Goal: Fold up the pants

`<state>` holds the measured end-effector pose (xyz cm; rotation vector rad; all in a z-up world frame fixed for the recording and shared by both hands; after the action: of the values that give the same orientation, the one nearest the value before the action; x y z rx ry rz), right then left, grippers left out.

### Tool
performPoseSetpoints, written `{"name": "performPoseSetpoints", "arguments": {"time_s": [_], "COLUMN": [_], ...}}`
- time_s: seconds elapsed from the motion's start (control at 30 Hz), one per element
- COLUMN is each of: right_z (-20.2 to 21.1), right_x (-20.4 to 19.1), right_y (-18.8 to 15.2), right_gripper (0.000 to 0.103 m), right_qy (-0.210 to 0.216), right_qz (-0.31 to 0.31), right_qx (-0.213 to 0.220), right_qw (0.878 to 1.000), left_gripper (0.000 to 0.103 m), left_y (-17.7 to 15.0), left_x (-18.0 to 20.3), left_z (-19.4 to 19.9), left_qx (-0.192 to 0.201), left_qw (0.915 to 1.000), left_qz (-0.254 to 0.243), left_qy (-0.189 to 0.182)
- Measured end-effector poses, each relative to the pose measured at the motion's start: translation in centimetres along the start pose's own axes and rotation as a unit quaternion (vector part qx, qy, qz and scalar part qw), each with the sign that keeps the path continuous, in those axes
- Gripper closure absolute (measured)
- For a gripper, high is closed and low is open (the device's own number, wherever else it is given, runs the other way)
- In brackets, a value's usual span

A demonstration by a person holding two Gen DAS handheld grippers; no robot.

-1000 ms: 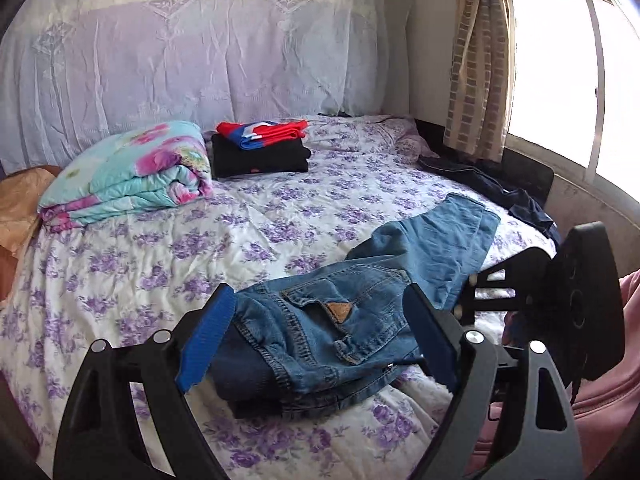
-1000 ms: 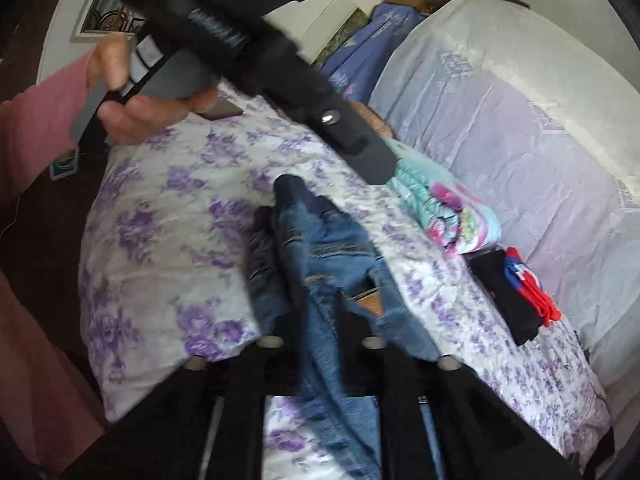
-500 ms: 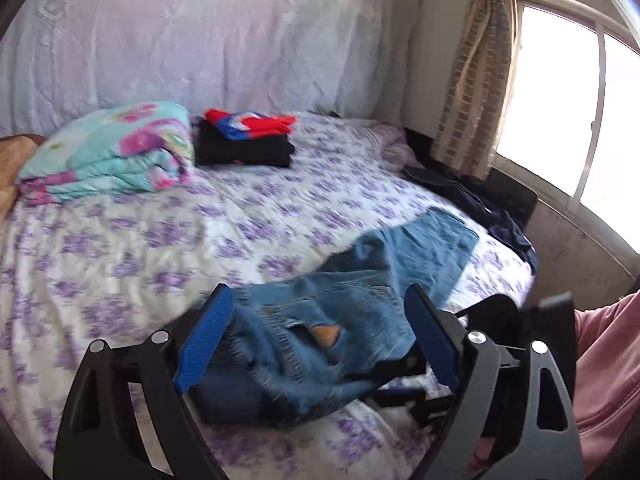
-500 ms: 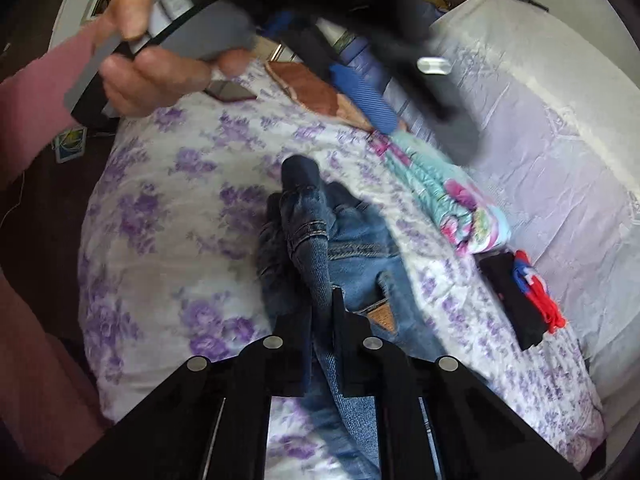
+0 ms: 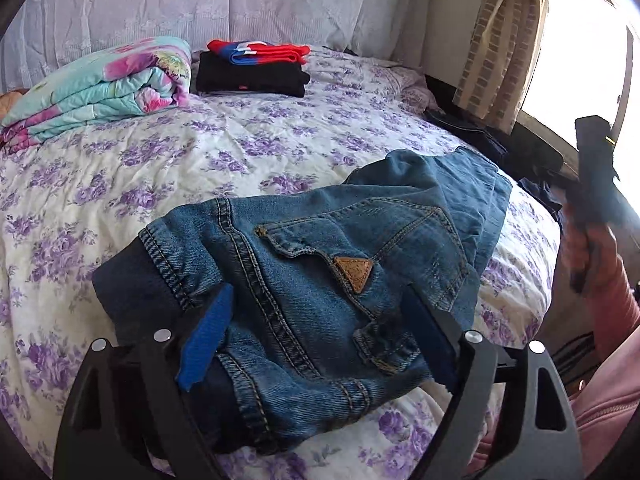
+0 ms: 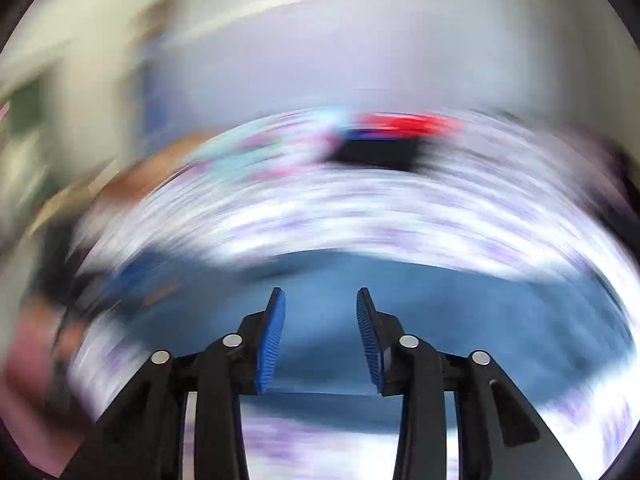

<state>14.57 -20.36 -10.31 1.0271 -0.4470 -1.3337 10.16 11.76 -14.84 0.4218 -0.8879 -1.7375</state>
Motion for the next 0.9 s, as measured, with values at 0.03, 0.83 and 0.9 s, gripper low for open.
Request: {"name": "performPoseSetpoints", "arguments": {"time_s": [0.03, 0.83, 0.9], "right_z": [0.2, 1.4, -0.1], "right_x": [5.2, 20.9, 22.8], "right_y": [0.5, 1.7, -1.7], "right_gripper": [0.063, 0.094, 0.094], "right_qy": [-0.027, -0.057, -0.071], "right_qz": [-0.078, -0.243, -0.264], "right_qx": [0.001, 0.054, 0.015], "right_qw": [0.997, 0.967, 0.962], "left_gripper": [0.02, 0.017, 0.017], "left_y": [0.1, 0.2, 0.2], "left_x": [0.1, 0.2, 0.2], "left_z": [0.0, 0.0, 0.0], "left_qx": [0.004, 0.015, 0.015], "left_qw": [1.0, 0.9998, 0.9998], "left_qz": [-0.005, -0.014, -0.014], "left_qy": [0.003, 0.008, 0.006]}}
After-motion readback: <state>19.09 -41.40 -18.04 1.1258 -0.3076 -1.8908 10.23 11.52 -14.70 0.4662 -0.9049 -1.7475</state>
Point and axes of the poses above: each gripper's, at about its wrist camera, not at the fingertips, and z roughly against the way its jaws point, x to its right, y to its top, the point moved 10 cm from there along -z, roughly the way its jaws point, and after that the axes turned 3 degrees about -x, right-handed, at the moved point
